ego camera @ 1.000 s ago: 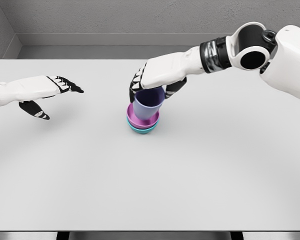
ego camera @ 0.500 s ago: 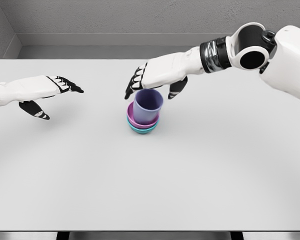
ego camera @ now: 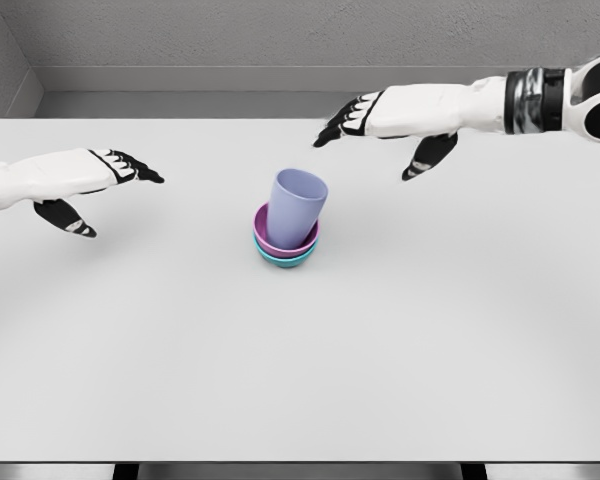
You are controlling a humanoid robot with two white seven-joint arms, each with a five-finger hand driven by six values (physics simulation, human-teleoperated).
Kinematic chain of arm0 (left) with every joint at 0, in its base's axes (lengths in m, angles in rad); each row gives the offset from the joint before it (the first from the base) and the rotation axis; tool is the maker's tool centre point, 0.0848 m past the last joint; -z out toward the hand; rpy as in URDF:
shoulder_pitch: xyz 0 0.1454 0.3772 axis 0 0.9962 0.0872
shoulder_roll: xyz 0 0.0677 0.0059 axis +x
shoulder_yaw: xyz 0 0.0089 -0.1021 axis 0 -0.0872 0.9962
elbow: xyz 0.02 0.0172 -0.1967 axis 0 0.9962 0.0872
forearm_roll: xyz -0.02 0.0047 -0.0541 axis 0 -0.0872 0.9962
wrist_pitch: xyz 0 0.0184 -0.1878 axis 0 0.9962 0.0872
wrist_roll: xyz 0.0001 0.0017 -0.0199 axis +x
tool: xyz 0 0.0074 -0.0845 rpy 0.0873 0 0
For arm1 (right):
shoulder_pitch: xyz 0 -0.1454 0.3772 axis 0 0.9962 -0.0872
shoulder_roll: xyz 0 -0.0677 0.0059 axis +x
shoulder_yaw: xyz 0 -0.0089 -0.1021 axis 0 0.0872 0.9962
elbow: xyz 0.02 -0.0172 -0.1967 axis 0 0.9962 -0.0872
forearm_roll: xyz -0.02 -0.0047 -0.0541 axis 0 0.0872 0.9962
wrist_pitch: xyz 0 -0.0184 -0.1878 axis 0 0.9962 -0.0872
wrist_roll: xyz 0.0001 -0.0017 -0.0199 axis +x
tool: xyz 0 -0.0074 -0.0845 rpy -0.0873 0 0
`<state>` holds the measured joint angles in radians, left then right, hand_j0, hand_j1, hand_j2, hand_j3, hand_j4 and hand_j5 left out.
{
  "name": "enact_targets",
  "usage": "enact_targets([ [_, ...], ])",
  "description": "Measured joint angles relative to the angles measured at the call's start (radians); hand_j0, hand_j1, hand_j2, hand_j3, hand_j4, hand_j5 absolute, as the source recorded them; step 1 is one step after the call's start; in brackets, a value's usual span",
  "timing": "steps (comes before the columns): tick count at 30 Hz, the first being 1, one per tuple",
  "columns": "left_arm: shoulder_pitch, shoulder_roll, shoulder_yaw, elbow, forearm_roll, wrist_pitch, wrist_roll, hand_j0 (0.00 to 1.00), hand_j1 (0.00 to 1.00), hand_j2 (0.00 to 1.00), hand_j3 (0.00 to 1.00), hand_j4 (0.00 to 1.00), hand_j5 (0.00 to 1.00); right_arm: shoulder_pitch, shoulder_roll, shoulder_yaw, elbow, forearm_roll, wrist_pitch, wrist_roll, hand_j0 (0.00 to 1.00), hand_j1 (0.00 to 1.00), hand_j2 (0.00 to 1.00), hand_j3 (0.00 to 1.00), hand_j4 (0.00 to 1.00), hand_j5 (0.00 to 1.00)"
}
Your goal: Stacking bowl and cup with both arms
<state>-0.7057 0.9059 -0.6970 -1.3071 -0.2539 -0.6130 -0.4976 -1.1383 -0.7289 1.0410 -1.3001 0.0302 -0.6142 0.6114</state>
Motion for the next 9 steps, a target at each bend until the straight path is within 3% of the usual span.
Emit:
enact_targets([
  [3, 0.000, -0.004, 0.000, 0.030, -0.001, 0.000, -0.001, 1.00, 1.00, 1.00, 1.00, 1.00, 1.00, 0.052, -0.075, -0.042, 0.071, -0.058, 0.000, 0.000, 1.00, 1.00, 1.00, 1.00, 1.00, 1.00],
  [6, -0.002, -0.006, -0.001, 0.045, -0.002, 0.000, -0.002, 1.00, 1.00, 1.00, 1.00, 1.00, 1.00, 0.074, -0.116, -0.069, 0.152, -0.095, 0.000, 0.000, 1.00, 1.00, 1.00, 1.00, 1.00, 1.00],
  [9, -0.002, -0.009, -0.001, 0.050, -0.002, 0.000, -0.002, 1.00, 1.00, 1.00, 1.00, 1.00, 1.00, 0.086, -0.146, -0.080, 0.188, -0.120, 0.000, 0.000, 1.00, 1.00, 1.00, 1.00, 1.00, 1.00],
])
